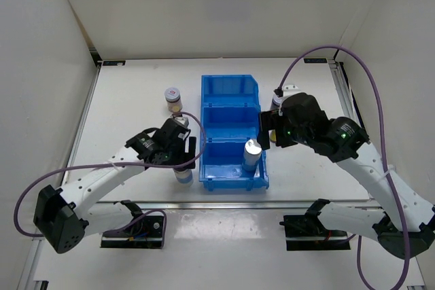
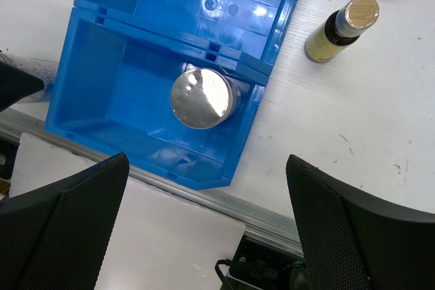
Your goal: Organize the condiment bottles
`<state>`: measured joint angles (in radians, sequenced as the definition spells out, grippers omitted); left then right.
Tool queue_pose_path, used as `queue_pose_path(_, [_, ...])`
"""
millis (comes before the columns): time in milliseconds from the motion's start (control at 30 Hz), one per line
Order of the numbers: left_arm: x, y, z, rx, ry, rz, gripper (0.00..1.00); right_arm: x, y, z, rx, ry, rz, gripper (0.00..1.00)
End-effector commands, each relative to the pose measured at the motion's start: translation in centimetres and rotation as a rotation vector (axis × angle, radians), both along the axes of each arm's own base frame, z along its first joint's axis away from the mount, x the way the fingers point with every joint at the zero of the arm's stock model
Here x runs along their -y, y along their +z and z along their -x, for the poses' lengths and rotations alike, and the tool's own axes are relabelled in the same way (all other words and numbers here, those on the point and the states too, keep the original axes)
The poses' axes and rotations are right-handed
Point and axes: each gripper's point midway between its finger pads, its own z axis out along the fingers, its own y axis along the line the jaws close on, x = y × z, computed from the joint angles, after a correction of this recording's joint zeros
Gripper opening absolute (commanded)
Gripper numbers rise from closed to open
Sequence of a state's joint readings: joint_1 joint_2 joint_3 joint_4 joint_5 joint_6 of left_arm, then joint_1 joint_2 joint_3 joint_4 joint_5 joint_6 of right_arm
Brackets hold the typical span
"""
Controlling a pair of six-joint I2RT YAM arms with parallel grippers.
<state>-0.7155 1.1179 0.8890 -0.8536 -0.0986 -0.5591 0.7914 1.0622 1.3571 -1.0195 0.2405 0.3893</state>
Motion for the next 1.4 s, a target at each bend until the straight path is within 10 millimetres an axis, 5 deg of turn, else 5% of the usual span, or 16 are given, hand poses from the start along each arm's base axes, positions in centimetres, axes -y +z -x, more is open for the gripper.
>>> queue_pose_path(0, [-0.3,-0.6,0.0,-0.016,0.022,-0.048,0.88,-0.2,-0.3,-0.2,-0.004,-0.012,-0.001,0.99])
queue_pose_path(167, [-0.5,0.8,-0.5,-0.002,0.046,-0.081,0.54,0.3,-0.2,-0.2,-0.001,-0.026,0.017,0.99])
queue_pose_path(400, [-1.3,12.7,-2.8,0.225,0.067,-0.045,0.41,1.0,0.1,-0.2,0.011,-0.041,0.027,0.99])
queue_pose_path(433, [-0.8,15.6,-3.4,0.278,0.056,-0.010,0.40,1.0,0.1,-0.2,0.011,-0.041,0.026,0.99])
queue_pose_path(533, [1.8,19.6,-3.6,0.297,-0.009,0.112,0.39,1.2,0.4,-0.2,0.018,-0.049,0.031,0.99])
queue_pose_path(733, [6.8,18.7,-4.8,0.241,-0.101,0.133,0.36,1.8,1.0,-0.6,0.042,-0.076,0.044,0.99])
queue_pose_path(867, [9.1,15.0,-4.8,0.175,-0.162,0.124,0.36,2.3,1.2,0.0,0.045,-0.089,0.022,0.99])
queue_pose_path(1367, [11.4,7.3,-3.7,0.072,-0.242,0.067,0.43,3.1,-2.8,1.8,-0.016,-0.103,0.008,0.99])
